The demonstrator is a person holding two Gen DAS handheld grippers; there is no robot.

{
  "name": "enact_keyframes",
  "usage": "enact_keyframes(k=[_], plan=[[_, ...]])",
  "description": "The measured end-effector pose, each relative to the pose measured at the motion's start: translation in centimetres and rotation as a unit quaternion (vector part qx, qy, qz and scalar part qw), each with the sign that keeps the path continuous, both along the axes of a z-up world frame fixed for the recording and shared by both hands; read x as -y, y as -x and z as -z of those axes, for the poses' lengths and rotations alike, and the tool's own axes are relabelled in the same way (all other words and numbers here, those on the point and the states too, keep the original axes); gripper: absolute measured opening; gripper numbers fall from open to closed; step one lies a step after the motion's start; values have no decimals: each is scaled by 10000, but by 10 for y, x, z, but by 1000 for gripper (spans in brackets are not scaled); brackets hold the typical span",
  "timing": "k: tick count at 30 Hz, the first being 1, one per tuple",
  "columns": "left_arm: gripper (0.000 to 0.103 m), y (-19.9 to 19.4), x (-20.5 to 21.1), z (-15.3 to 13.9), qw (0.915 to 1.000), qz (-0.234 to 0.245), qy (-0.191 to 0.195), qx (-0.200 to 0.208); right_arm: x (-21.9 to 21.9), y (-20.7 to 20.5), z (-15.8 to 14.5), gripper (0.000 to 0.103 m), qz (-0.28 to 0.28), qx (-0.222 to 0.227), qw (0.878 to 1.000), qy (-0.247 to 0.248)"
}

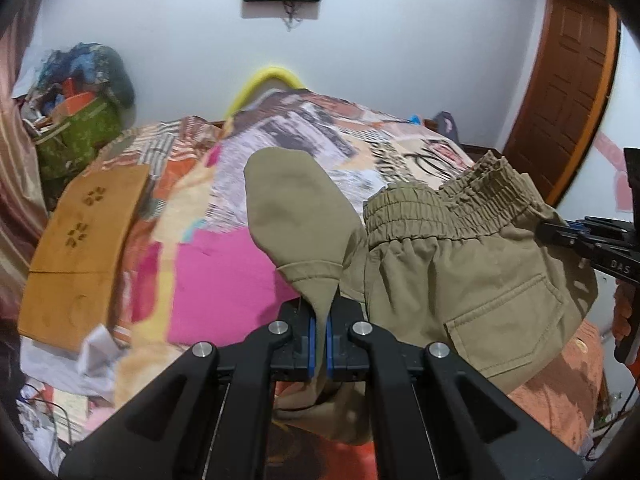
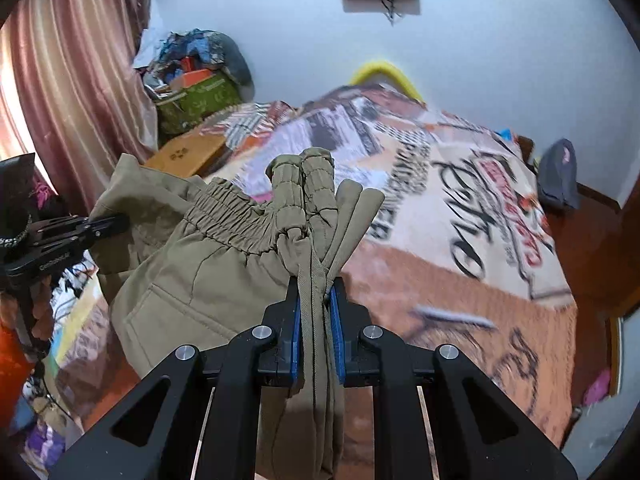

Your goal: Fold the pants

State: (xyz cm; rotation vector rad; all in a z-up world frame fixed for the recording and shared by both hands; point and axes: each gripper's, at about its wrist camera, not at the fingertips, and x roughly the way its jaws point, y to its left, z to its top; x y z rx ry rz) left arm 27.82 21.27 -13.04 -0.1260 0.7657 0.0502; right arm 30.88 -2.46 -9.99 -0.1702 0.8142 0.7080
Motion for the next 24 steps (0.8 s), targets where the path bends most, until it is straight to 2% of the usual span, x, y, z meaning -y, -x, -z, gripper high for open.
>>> enact_keyframes(k=[6,14,17,22,24], plan=[[3,-18,-61,9,9996,-283,-41,-32,-67,-22,6,11,-328,82,9994,71],[3,-60,-130,48,9972,-685,-154,-265,-136,-51,40,11,-507,-67,9987,12],[3,-74,-148,73,9956,-777,-103,-505,-151,-63,60,12,-540,-267,9982,-21],[3,-85,-173,116,9916,-938,-7,-891,-158,-78,95,11,-509,-463,9973,237],[12,-87,-179,130,9898,-957,8,-1051,-155,-87,110,12,-486,-693,9960,299]])
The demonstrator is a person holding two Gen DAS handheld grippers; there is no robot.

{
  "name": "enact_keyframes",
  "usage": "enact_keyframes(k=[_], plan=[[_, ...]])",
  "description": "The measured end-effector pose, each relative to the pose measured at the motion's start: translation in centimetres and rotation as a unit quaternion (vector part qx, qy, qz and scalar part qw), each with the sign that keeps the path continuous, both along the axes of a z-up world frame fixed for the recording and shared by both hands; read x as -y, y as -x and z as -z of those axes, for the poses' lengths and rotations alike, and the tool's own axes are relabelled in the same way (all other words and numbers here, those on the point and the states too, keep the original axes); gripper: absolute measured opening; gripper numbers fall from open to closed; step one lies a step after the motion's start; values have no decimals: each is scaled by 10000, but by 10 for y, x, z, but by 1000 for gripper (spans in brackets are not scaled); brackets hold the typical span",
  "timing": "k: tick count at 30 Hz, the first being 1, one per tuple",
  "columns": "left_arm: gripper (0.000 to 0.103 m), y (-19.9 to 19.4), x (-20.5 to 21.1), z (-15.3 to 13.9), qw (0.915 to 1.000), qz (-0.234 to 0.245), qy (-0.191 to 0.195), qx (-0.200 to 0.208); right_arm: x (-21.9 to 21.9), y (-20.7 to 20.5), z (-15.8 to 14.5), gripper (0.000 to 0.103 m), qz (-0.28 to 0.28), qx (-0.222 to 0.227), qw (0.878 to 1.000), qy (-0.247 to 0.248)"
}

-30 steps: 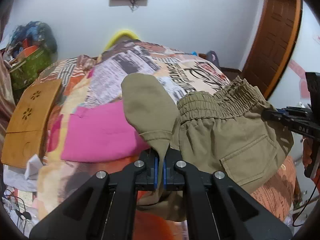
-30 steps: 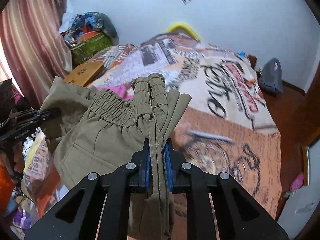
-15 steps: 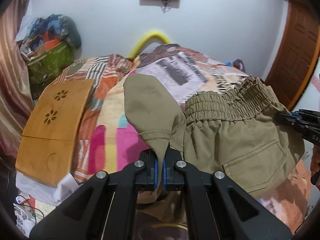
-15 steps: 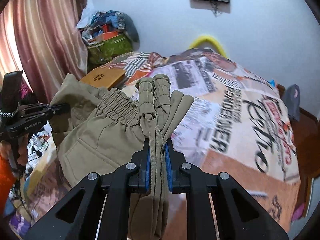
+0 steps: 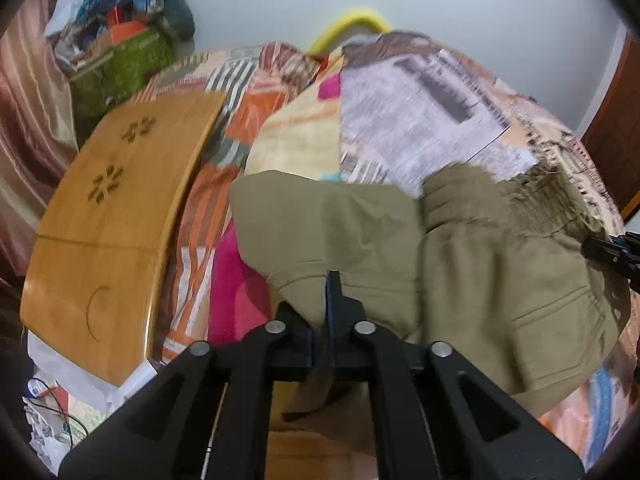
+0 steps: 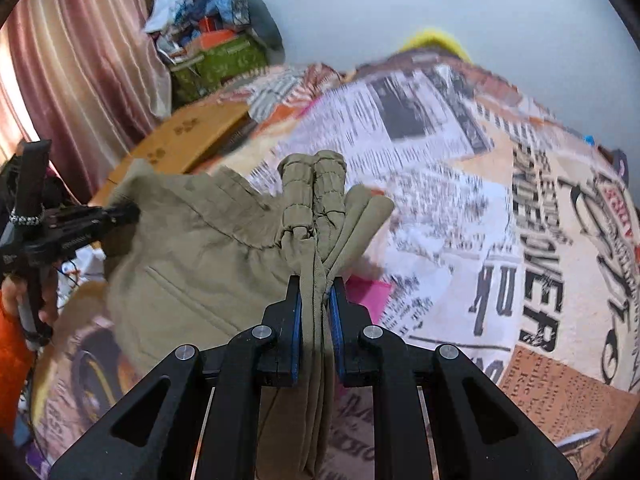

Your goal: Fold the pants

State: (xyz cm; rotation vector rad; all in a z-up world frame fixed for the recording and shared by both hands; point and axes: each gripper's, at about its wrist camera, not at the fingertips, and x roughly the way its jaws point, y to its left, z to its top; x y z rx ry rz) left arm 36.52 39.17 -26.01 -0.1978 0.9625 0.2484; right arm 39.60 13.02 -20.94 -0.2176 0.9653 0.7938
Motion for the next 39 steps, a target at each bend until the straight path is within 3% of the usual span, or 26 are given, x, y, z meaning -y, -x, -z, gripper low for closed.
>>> enact_keyframes(k=[3,6,8,12,15,21,26,31,37,39], plan=[[28,0,-4,17,9996,-21,-153,-221,7,-5,16,17,38,-213,9998,47],[35,3,-8,20,9994,-130,-122,-286,8,1,14,27,19,5,9997,255],[38,8,-10,16,9992,-248,-150,-268,9,6,8,33,24,158,9991,405],[39,23,-8,-3,9980,-506,-255,-267,21,18,-17,33,20,368,9983,455],[38,44,1,-30,9978,-604,-249,-135,33,37,-49,33,46,646,9973,343],[39,108,57,-124,9953,-295,-647,661,60,93,-129,33,123,1256,9919,-164],[41,176,122,-205,9815,26,-1172,1515,88,159,-194,33,156,1723,9817,-793],[42,248,184,-265,9638,198,-1329,2303,115,230,-241,33,109,2110,9684,-1326],[45,332,243,-301,9424,114,-1300,3080,160,312,-267,33,238,2503,9471,-1997],[51,356,256,-305,9357,64,-1287,3284,169,327,-266,33,245,2502,9443,-2123]])
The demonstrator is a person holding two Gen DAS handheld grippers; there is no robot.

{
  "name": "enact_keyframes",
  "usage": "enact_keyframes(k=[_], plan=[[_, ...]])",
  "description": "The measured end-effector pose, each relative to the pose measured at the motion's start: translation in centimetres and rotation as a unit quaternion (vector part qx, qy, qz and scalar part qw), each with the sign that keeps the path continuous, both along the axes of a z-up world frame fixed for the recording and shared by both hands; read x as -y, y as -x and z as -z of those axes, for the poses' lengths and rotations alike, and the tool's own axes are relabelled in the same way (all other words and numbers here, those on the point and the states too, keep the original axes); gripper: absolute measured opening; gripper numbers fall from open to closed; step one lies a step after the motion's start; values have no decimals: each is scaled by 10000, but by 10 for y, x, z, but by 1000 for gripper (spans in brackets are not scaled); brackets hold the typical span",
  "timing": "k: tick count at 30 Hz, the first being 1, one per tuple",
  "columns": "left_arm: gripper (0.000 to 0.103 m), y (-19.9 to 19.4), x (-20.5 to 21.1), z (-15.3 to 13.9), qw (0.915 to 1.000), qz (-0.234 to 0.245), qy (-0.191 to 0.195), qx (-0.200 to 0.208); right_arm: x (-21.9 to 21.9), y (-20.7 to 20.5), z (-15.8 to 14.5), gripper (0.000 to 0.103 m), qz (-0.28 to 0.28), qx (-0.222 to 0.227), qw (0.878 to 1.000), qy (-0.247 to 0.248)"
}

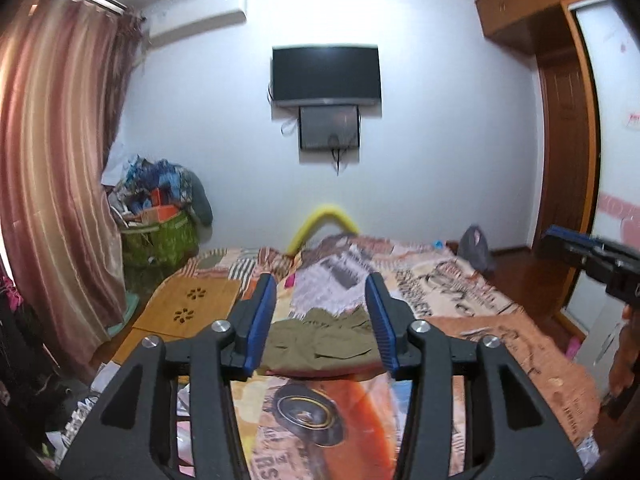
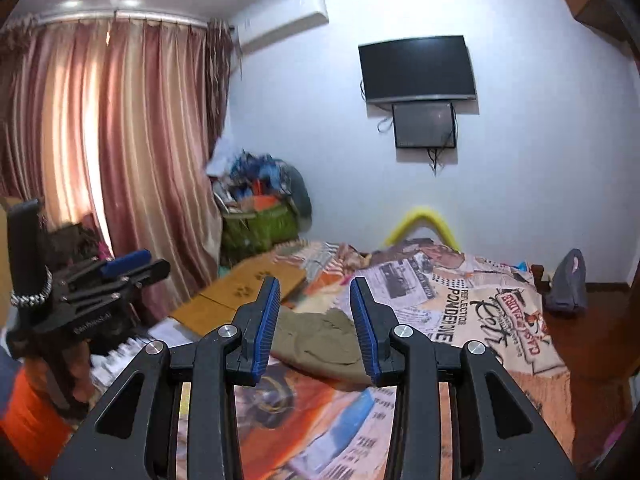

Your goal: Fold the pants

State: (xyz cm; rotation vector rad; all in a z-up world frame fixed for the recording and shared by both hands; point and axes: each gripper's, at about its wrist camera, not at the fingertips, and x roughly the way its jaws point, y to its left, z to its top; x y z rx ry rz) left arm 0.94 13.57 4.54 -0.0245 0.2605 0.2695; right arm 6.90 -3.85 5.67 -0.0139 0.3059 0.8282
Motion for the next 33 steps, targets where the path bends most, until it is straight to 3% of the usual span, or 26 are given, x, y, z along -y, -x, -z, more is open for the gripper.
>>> enact_keyframes(k=[3,7,8,10,15,21,33], plan=[[67,35,16,-3,9994,-12,21,340,9,20,5,38,62,72,9999,-102],[86,66,33,0,9984,-92,-24,557,17,43,9,67,303,320,9988,-227],[90,71,36,2,9982,-99,-21,585,18,48,10,70,372,385,9982,-257],[93,78,41,5,9981,-127,-31,609,18,54,11,84,406,420,9978,-301],[100,86,42,12,9979,-114,32,629,17,67,9,102,590,595,9959,-339],[103,92,38,19,9970,-198,178,723,14,69,11,103,757,652,9946,-281],[103,91,42,23,9973,-197,102,699,22,74,20,103,761,531,9953,-277]])
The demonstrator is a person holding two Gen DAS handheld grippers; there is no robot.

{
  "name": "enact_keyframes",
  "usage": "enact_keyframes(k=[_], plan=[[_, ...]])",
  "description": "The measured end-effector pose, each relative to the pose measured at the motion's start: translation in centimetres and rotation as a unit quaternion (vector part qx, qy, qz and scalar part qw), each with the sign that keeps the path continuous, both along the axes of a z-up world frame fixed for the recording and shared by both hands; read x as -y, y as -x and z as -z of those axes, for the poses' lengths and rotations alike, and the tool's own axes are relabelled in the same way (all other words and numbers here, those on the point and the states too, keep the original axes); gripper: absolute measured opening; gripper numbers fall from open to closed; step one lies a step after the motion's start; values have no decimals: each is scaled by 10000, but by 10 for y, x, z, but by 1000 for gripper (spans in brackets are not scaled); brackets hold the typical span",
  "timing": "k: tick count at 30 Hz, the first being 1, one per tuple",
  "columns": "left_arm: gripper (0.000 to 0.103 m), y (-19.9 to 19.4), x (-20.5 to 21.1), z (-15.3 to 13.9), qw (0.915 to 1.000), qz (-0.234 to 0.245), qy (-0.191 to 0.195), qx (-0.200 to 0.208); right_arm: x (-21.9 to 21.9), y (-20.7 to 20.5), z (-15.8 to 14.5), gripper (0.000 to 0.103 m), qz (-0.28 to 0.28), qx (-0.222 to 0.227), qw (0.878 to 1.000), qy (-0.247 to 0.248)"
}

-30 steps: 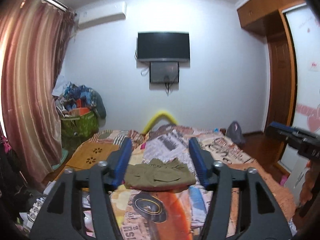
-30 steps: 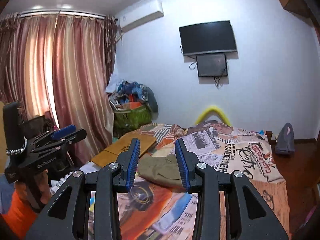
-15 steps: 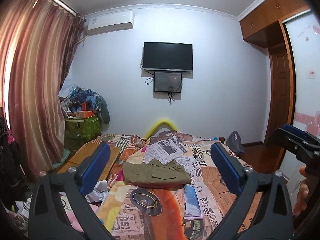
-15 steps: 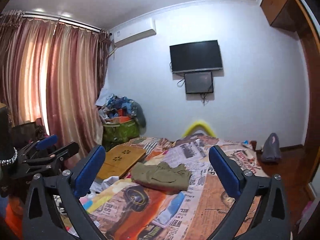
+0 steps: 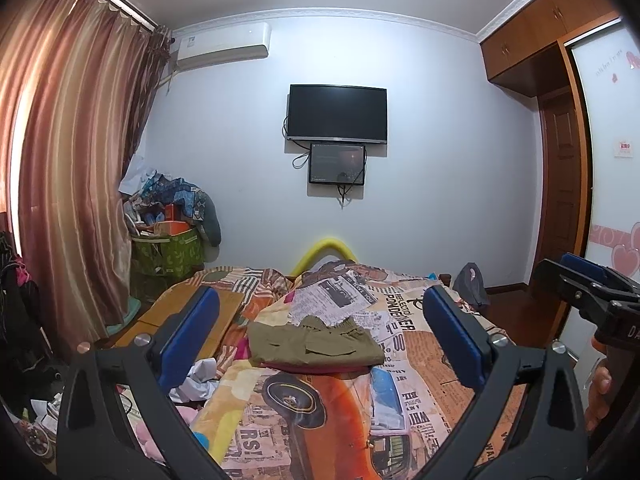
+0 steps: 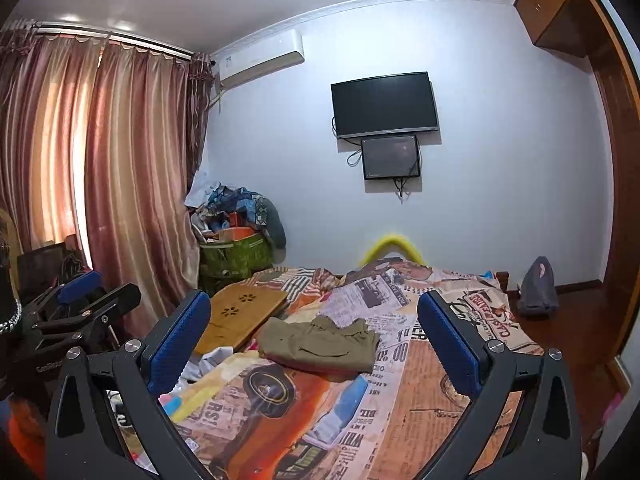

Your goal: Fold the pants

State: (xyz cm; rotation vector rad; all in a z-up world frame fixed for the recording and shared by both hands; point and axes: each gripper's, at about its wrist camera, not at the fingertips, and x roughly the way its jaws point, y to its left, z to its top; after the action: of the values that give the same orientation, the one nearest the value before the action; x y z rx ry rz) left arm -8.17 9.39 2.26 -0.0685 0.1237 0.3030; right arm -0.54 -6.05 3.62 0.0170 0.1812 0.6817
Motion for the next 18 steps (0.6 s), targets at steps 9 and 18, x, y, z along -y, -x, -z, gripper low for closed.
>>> enact_keyframes(k=[9,18], plan=[[103,-1,1,0,10000,28,-8,-3,0,0,0,103,-7,-5,10000,6],[103,-2,2,0,10000,83,-38,-5,1,4,0,103,5,4,10000,-34]])
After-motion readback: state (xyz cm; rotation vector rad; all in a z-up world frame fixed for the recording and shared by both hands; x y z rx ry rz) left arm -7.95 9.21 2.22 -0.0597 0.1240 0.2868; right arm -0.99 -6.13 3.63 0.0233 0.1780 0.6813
